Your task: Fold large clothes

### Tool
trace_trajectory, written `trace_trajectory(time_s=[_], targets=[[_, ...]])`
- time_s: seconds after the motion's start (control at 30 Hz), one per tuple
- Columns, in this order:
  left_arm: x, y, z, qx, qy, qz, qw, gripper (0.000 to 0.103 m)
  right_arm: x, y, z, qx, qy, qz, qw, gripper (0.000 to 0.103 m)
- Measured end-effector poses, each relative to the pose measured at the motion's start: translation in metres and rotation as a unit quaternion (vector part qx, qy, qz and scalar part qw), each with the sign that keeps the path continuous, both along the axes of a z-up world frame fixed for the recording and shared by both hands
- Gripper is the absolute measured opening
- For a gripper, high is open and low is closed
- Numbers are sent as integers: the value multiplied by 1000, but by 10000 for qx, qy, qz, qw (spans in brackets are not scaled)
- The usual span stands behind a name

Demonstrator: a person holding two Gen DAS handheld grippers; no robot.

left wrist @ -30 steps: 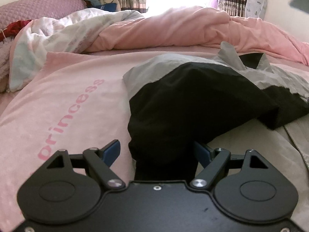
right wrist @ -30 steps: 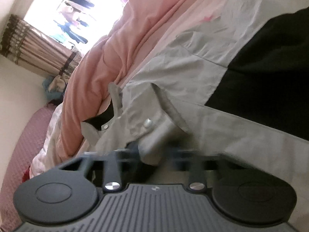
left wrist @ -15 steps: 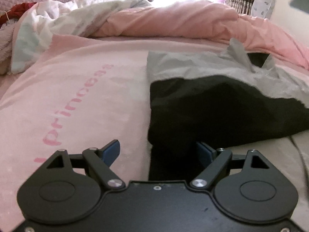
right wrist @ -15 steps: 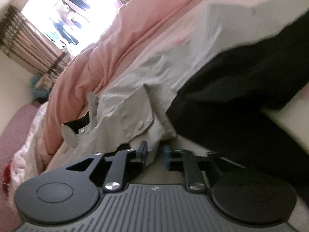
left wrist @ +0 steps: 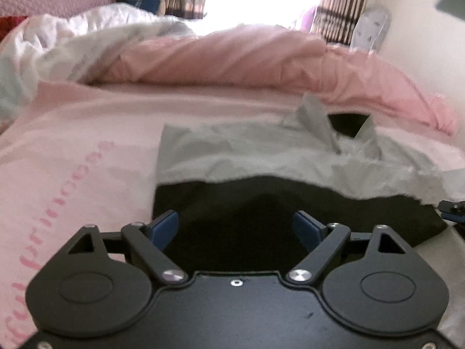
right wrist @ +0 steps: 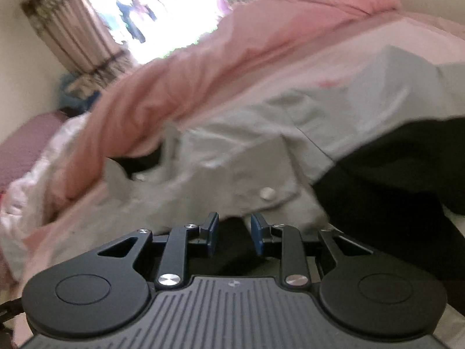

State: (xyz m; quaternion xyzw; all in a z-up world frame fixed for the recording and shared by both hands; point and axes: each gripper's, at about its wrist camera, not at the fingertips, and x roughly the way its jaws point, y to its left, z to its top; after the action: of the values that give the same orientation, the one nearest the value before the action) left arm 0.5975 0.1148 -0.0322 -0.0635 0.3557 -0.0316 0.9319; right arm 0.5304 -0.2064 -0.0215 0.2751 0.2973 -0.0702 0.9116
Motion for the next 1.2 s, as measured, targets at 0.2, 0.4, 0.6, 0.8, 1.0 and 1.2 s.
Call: trace_trajectory(time_s=[0.2, 0.4, 0.6, 0.8, 1.0, 1.2], targets=[[11, 0, -40, 382, 237, 34, 9990, 90, -15, -18, -20, 511, -145, -175, 9984, 7], [15, 0, -39, 371, 322, 101, 9987, 93, -19, -32, -24, 945, -111, -132, 9954, 6], [-3, 19, -10, -139, 122, 180, 9997, 93, -76, -92, 0, 1200, -598, -678, 9887, 52], [-21, 22, -1, 48, -12, 116, 9999, 93, -151, -205, -3, 951, -517, -2311, 9669, 56], [-15, 25, -14, -30, 185, 277, 9994, 93, -198, -283, -34, 1590, -658, -3216, 9311, 54], [-12, 24, -22, 98, 277, 393, 9988, 93, -203, -305, -53, 2125, -1295, -3467, 9043, 54]])
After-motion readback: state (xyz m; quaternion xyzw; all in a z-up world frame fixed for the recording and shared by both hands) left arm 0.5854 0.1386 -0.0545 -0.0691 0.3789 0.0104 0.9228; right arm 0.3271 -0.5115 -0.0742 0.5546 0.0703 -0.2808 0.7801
